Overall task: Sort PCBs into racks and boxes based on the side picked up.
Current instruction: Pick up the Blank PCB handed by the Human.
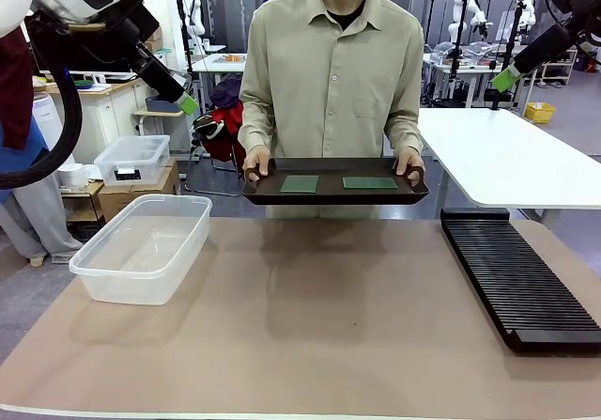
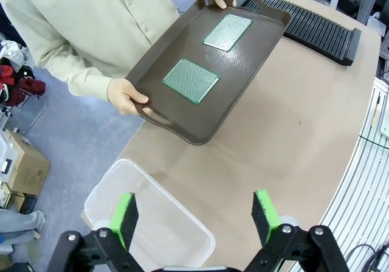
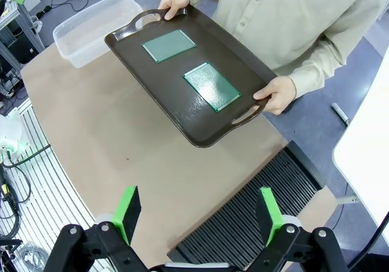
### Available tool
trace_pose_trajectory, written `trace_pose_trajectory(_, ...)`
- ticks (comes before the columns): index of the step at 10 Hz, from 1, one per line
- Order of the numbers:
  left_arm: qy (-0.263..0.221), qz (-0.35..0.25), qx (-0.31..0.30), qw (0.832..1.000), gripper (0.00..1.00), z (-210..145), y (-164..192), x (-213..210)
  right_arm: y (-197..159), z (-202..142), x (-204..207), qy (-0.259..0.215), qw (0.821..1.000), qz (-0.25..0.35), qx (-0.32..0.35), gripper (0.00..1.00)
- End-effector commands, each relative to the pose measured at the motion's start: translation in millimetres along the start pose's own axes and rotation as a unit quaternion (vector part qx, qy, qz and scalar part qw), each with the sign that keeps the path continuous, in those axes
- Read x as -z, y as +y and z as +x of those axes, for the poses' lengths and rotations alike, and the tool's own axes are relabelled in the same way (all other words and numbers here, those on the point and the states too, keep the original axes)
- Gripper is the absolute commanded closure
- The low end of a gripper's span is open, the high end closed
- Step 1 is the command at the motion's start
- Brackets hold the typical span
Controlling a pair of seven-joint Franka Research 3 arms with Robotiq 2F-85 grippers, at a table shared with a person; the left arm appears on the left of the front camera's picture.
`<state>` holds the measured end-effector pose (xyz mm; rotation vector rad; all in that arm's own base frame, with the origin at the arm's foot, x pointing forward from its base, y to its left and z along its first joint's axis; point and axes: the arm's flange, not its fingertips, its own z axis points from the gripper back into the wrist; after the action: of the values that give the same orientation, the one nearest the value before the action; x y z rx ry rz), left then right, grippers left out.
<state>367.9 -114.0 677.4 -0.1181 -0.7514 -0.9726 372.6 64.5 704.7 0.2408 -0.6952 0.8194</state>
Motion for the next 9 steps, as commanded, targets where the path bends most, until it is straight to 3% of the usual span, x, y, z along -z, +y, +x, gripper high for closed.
trace_pose_trajectory(1,-0.001,0.001,0.000,1.000,0.00,0,0,-1,0,0,0,0.000,1.000,0.000,0.000,0.00)
trace_pose_trajectory(9,-0.001,0.001,0.000,1.000,0.00,0,0,-1,-7,-5,-16,0.024,0.998,-0.032,0.045,0.00)
